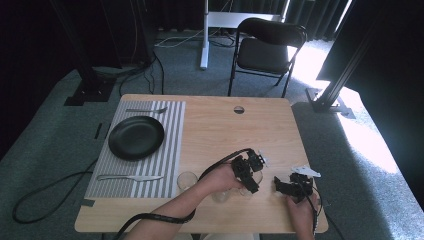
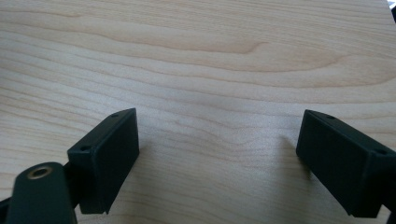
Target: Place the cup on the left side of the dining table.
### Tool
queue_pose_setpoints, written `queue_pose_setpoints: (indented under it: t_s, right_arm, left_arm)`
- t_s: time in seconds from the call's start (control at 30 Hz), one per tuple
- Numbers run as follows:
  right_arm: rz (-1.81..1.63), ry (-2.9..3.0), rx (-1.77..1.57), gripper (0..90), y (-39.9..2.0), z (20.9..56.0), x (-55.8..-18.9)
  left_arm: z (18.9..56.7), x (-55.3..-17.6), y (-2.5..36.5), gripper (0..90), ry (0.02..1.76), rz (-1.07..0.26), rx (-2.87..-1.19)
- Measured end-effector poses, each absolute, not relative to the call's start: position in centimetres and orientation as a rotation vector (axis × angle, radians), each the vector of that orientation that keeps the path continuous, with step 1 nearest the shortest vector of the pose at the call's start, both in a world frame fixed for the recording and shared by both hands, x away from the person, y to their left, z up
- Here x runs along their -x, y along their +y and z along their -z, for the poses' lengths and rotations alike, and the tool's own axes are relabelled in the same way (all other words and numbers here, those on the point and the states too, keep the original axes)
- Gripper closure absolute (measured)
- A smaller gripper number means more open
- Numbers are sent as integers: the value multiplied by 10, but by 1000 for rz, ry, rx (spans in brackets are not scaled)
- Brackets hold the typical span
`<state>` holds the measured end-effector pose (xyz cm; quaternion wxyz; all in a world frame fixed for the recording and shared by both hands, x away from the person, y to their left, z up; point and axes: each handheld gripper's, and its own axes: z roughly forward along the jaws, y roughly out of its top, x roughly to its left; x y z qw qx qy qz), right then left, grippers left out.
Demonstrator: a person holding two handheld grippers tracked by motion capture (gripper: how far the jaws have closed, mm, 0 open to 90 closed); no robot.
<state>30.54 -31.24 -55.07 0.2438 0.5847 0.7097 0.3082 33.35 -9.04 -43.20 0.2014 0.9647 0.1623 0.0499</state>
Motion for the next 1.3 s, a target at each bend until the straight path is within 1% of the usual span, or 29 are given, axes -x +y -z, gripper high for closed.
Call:
queue_pose_setpoints:
  t_s: [0.2, 0.53, 0.63, 1.3]
  right_arm:
    - [-842, 1938, -1596, 126, -312, 551, -305]
    - [-842, 1938, -1594, 126, -313, 551, -305]
    - [-841, 1938, -1593, 126, -313, 551, -306]
    - [-842, 1938, -1593, 126, -313, 551, -306]
  left_arm:
    - [430, -341, -83, 286, 483, -170, -2694]
    - [430, -351, -67, 286, 560, -175, -2681]
    - [429, -354, -61, 286, 573, -198, -2684]
    - [417, -371, -11, 286, 725, -239, -2638]
